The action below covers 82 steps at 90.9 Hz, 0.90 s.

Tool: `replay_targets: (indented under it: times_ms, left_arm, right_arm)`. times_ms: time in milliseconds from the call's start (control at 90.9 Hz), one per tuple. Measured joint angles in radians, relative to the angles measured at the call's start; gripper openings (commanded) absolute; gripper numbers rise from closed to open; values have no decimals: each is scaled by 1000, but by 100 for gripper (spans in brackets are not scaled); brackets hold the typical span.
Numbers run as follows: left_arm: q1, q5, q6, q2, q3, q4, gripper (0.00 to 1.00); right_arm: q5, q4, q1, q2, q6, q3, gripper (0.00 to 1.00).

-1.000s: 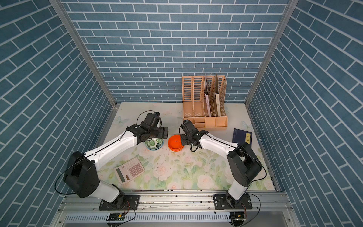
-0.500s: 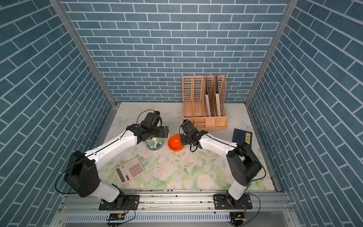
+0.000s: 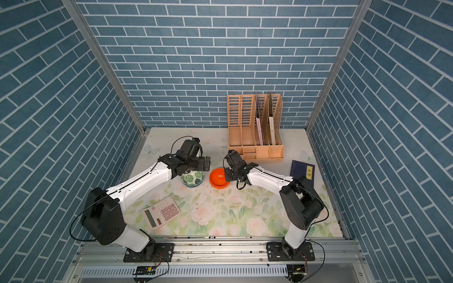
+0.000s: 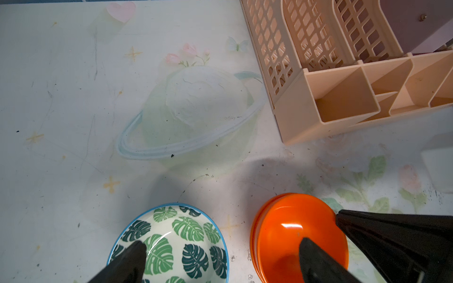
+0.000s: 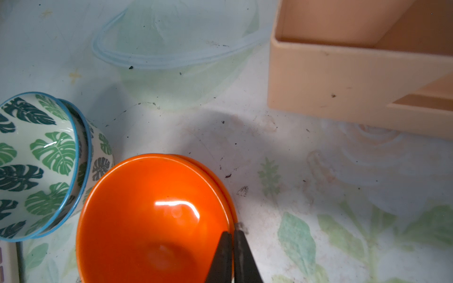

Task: Stack the bowls
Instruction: Place the bowl on the bowl.

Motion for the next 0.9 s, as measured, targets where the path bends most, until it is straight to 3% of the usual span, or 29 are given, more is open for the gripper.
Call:
replay_targets:
  times_ms: [187, 528, 671, 902]
  left_arm:
    - [0, 0, 7, 2, 0, 0, 100]
    - [0, 2, 18, 34, -6, 0, 99]
    - [0, 3, 19, 52, -6, 0, 99]
    - [-1, -6, 18, 53, 5, -10, 99]
  right_arm:
    - [1, 2, 0, 0, 0, 0, 9]
    - [20, 19, 0, -47, 1, -25, 34]
    - [25, 62, -23, -126, 8, -84, 34]
    - [-102, 241, -159, -168, 80, -232, 30]
